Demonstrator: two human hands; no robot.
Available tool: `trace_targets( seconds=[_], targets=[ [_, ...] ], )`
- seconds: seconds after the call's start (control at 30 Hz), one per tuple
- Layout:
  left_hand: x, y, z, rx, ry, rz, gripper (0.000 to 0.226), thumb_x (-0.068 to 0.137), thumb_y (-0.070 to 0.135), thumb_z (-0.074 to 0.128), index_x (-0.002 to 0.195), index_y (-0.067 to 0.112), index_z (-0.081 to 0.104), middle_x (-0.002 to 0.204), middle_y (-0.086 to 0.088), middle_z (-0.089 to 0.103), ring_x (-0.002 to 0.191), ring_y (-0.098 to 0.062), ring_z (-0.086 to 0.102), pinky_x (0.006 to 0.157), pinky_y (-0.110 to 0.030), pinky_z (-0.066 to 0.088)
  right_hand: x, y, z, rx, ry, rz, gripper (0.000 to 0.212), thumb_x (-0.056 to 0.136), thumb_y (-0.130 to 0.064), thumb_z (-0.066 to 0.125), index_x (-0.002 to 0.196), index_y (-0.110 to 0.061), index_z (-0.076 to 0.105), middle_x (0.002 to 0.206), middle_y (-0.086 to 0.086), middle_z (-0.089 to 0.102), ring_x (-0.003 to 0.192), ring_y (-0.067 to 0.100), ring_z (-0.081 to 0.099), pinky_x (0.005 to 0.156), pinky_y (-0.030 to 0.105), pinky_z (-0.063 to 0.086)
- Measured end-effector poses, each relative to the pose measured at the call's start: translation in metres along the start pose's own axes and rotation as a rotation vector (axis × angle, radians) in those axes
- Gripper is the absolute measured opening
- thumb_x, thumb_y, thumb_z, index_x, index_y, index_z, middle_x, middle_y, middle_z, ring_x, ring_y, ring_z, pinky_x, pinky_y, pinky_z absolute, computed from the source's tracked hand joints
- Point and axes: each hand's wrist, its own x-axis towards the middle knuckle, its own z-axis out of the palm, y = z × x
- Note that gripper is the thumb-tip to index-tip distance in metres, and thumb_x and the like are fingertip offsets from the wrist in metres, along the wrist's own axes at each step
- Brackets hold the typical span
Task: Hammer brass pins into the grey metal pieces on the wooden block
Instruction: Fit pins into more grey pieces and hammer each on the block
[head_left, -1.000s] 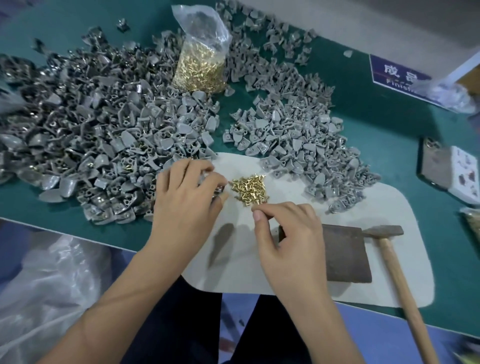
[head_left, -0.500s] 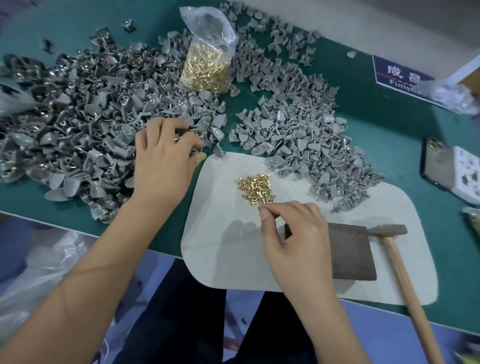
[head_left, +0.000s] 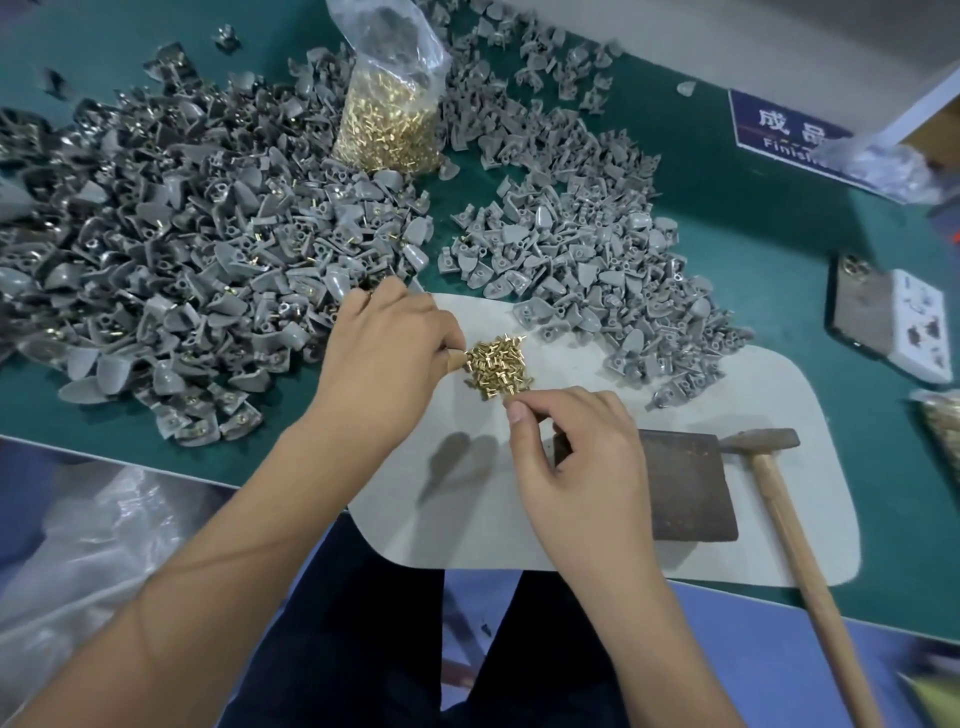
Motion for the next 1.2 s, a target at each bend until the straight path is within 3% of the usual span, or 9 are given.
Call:
trace_targets(
  seconds=[0.2,0.27,0.33,0.43,0.5,0.67,0.8,0.97,1.2],
  targets=[
    [-0.012,0.009,-0.003,-0.059,-0.004,-0.02,0.017,0.098,0.043,0.056,0.101,0.033,0.069,0.101,0.013,0.063,0.103,-0.014,0.046,0.088,-0.031,0.03,0.0,0.004,-0.002,0.077,0.014,0.006,0.011,0.096,-0.023,0.065,0.099,-0.027,0.074,0.088,-0.017,0.065,0.087,0.01,0.055,0.08,0.035,0.048],
    [-0.023,0.021,-0.012,-0.48,-0.006,-0.075,0.007,0.096,0.036,0.063,0.091,0.034,0.069,0.092,0.017,0.068,0.09,-0.003,0.053,0.081,-0.024,0.04,0.002,0.004,-0.005,0.208,0.012,0.059,0.013,0.094,-0.023,0.069,0.103,-0.031,0.073,0.093,-0.016,0.067,0.09,0.012,0.062,0.078,0.032,0.05],
    [-0.032,0.039,-0.021,-0.938,-0.099,-0.15,0.009,0.095,0.029,0.067,0.09,0.027,0.073,0.089,0.013,0.074,0.082,-0.009,0.063,0.075,-0.02,0.049,0.003,0.005,-0.011,0.361,0.023,0.103,0.018,0.091,-0.02,0.076,0.105,-0.031,0.073,0.095,-0.012,0.069,0.085,0.016,0.065,0.073,0.027,0.05],
    [-0.038,0.059,-0.025,-1.174,-0.24,-0.195,0.016,0.095,0.028,0.066,0.096,0.015,0.076,0.095,-0.001,0.077,0.095,-0.024,0.069,0.087,-0.028,0.053,-0.002,0.009,-0.019,0.461,0.129,0.091,0.023,0.086,-0.014,0.081,0.104,-0.027,0.074,0.095,-0.007,0.073,0.084,0.018,0.07,0.073,0.024,0.053],
    [-0.036,0.066,-0.025,-1.246,-0.309,-0.232,0.018,0.094,0.026,0.065,0.097,0.012,0.076,0.096,-0.001,0.077,0.096,-0.018,0.071,0.088,-0.023,0.053,-0.008,0.011,-0.023,0.449,0.218,0.075,0.023,0.084,-0.017,0.083,0.102,-0.029,0.074,0.095,-0.008,0.074,0.083,0.016,0.071,0.073,0.022,0.054],
    [-0.028,0.079,-0.022,-1.276,-0.376,-0.24,0.014,0.094,0.022,0.065,0.085,0.019,0.075,0.077,0.015,0.073,0.07,0.011,0.062,0.063,-0.001,0.042,-0.008,0.022,-0.037,0.296,0.3,-0.116,0.013,0.089,-0.011,0.079,0.102,-0.013,0.08,0.097,-0.005,0.075,0.084,0.008,0.07,0.075,0.015,0.051],
    [-0.018,0.083,-0.014,-1.156,-0.331,-0.134,0.012,0.093,0.03,0.067,0.092,0.025,0.078,0.089,0.014,0.076,0.082,0.002,0.068,0.072,-0.012,0.051,0.0,0.039,-0.046,0.186,0.301,-0.103,0.005,0.096,-0.014,0.072,0.098,-0.014,0.077,0.094,-0.009,0.072,0.084,0.007,0.067,0.072,0.023,0.054],
    [0.016,0.074,0.011,-0.346,0.036,-0.075,0.012,0.093,0.037,0.067,0.104,0.036,0.071,0.099,0.019,0.067,0.101,-0.005,0.058,0.077,-0.033,0.049,0.008,0.059,-0.051,0.137,0.21,0.028,0.006,0.095,-0.017,0.069,0.095,-0.022,0.071,0.092,-0.013,0.067,0.083,0.01,0.066,0.069,0.038,0.054],
    [0.054,0.08,0.032,-0.042,-0.006,0.095,0.018,0.09,0.035,0.072,0.108,0.031,0.074,0.1,0.009,0.062,0.104,-0.019,0.048,0.073,-0.03,0.037,0.008,0.058,-0.046,0.081,0.176,0.017,0.007,0.092,-0.018,0.069,0.095,-0.025,0.069,0.091,-0.015,0.065,0.083,0.009,0.064,0.073,0.036,0.053]
  ],
)
